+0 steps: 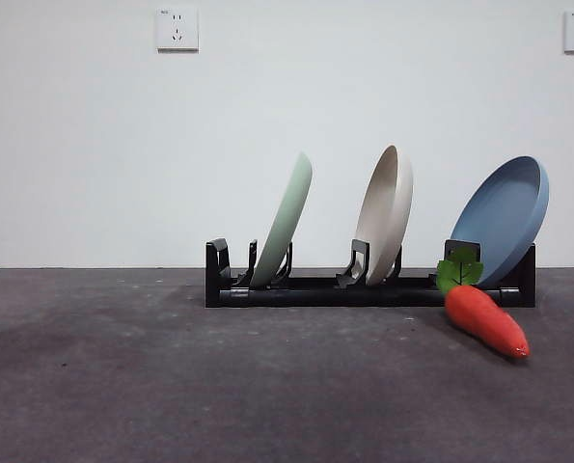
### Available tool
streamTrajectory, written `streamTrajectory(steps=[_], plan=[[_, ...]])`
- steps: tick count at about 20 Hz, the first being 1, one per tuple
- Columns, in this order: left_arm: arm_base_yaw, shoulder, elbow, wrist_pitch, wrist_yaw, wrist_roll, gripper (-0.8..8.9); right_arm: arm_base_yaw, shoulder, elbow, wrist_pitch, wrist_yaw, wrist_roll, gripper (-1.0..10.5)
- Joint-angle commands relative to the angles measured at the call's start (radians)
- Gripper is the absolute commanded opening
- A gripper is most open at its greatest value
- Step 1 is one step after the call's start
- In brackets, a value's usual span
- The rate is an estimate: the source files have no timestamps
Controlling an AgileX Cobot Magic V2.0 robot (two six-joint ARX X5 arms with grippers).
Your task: Take the green plate from the plate rack,put the plate on the table,take the carrot from the table,put the carrot in the plate
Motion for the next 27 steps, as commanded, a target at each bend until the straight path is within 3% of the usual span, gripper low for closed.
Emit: streamTrajectory(steps=[1,6,14,22,27], plan=[[-0.061,0.118,0.054,0.118,-0.013,-0.040,5.99,0.001,0.009,0.001,0.005,0.000,0.003,6.9],[-0.229,0.448,0.213,0.285,-0.192,-0.058,5.99,0.001,0.029,0.001,0.005,0.000,0.003,6.9],[-0.360,0.906,0.441,0.532,-0.409,-0.054,5.98,0.001,0.053,0.001,0.005,0.000,0.003,6.9],[-0.392,1.170,0.538,0.692,-0.513,-0.050,5.97,0.001,0.055,0.001,0.003,0.003,0.003,6.9],[-0.395,1.252,0.538,0.703,-0.536,-0.050,5.91,0.001,0.055,0.001,0.004,0.003,0.006,6.9]])
